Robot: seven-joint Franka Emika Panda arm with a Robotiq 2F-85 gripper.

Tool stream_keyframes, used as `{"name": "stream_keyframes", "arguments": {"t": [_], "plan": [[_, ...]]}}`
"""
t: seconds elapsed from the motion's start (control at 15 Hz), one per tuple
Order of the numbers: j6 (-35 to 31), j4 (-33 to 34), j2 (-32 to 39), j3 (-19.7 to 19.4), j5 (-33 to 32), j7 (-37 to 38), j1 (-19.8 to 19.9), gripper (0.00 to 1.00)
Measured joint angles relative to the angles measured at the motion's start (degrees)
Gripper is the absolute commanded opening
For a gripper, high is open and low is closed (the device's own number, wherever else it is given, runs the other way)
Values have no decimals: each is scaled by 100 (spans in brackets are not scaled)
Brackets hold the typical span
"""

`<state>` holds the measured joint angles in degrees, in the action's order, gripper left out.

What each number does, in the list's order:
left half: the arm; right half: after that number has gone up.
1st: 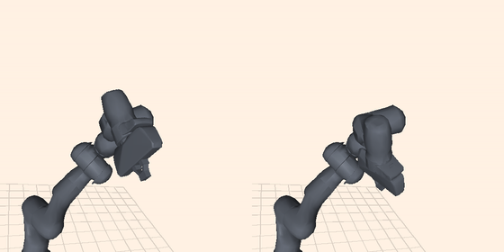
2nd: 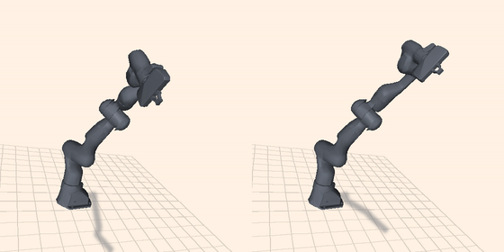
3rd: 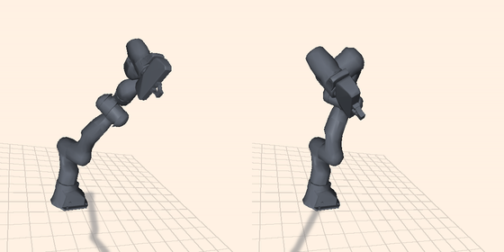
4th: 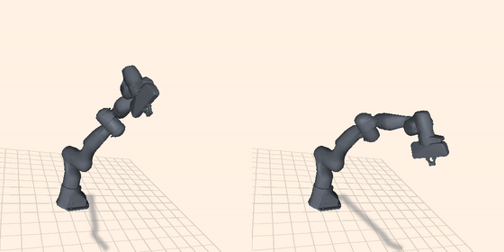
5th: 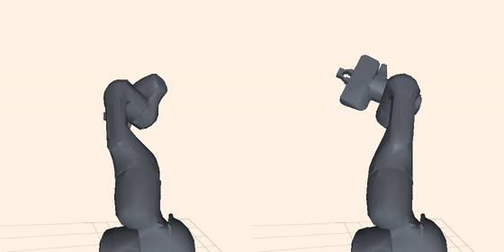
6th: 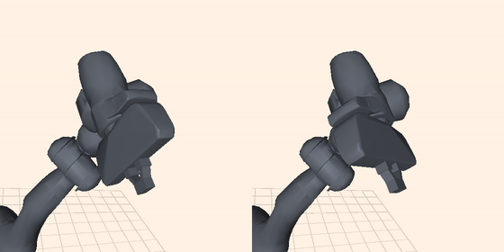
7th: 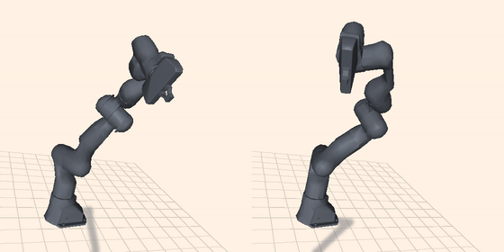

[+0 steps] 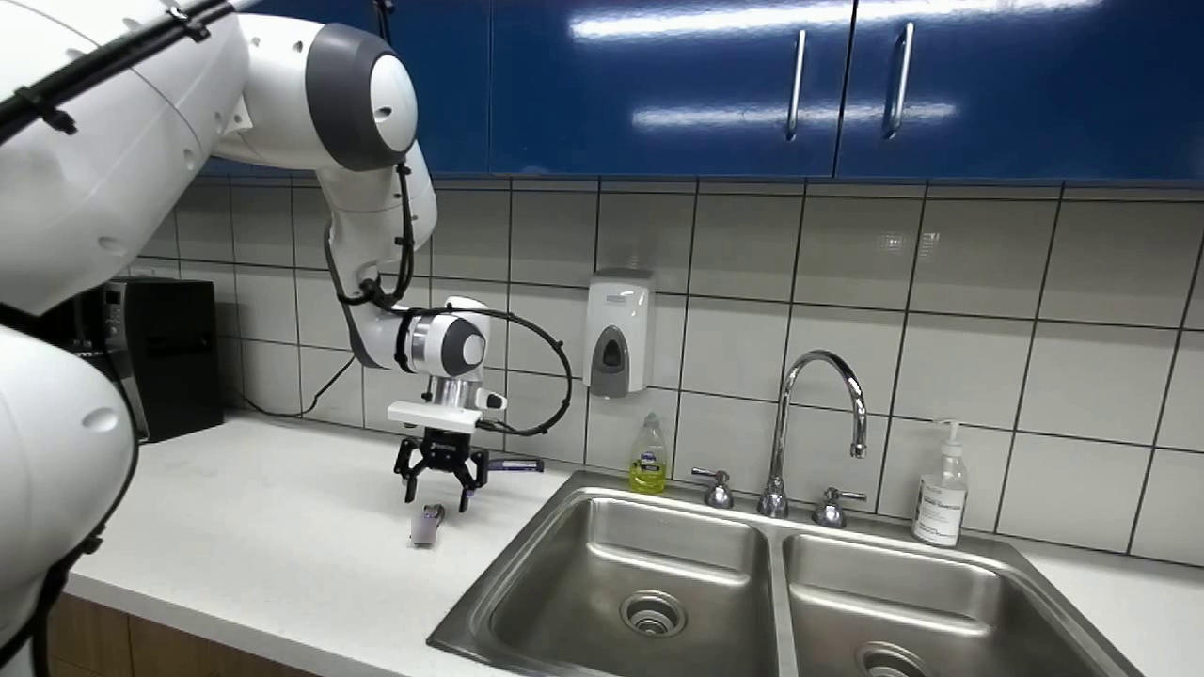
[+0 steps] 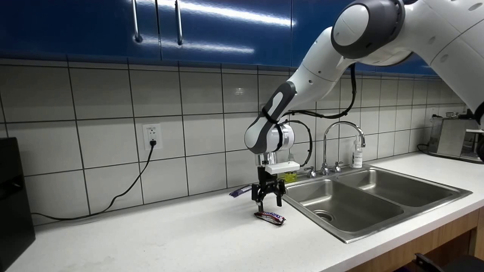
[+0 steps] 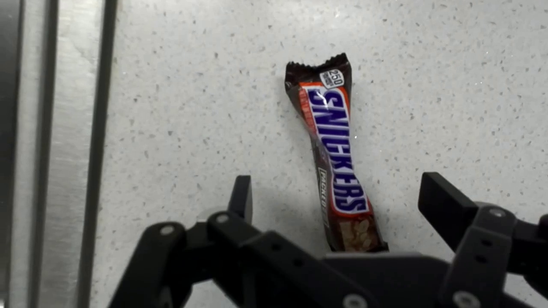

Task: Put the snickers bar inside the sink

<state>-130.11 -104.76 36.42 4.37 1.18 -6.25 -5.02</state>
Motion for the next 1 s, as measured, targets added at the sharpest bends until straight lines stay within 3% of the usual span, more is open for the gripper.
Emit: {"name": "stream_keyframes", "arguments": {"t": [1.0], "plan": [[-413,-386,0,33,34,-269,116,100]]}}
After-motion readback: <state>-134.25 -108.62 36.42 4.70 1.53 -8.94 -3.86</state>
